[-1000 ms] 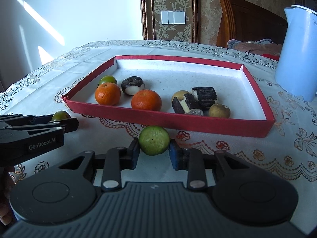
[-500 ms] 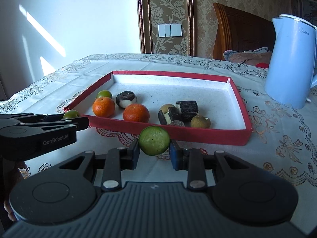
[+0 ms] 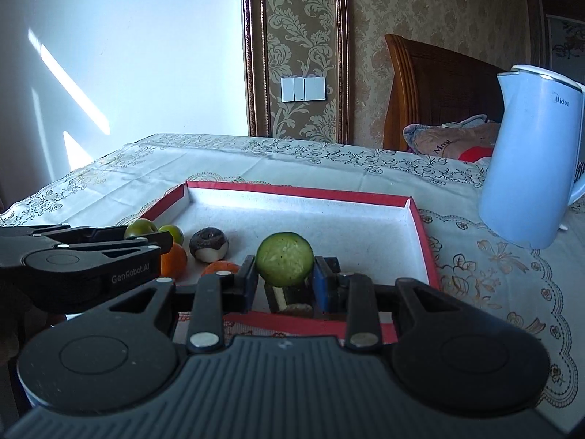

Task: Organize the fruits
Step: 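Lift and carry the lime with left tool while right tool carries the cucumber slice over the tray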

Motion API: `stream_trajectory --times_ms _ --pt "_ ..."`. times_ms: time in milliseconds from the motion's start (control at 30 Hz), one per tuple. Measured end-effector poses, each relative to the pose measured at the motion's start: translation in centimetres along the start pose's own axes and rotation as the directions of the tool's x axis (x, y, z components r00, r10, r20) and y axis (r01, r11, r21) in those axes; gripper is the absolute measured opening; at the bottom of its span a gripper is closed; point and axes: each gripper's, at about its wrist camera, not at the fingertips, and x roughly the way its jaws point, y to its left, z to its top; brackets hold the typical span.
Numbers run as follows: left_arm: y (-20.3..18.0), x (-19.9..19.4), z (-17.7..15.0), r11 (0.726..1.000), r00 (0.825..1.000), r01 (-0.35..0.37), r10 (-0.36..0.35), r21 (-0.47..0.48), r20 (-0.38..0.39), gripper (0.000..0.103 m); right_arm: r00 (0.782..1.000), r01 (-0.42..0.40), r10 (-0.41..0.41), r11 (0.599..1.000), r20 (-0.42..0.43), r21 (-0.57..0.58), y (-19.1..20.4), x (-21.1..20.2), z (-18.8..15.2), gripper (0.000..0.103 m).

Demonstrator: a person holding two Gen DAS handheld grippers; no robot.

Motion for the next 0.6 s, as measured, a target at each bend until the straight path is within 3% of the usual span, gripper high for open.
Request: stream_trajectory --times_ms 600 --pt "0.1 5.1 1.4 0.999 0.999 -0.032 0.030 -0.038 -0.041 0.033 0.999 0.014 -0.014 1.000 -0.044 -0.011 0.4 6.1 0.9 0.030"
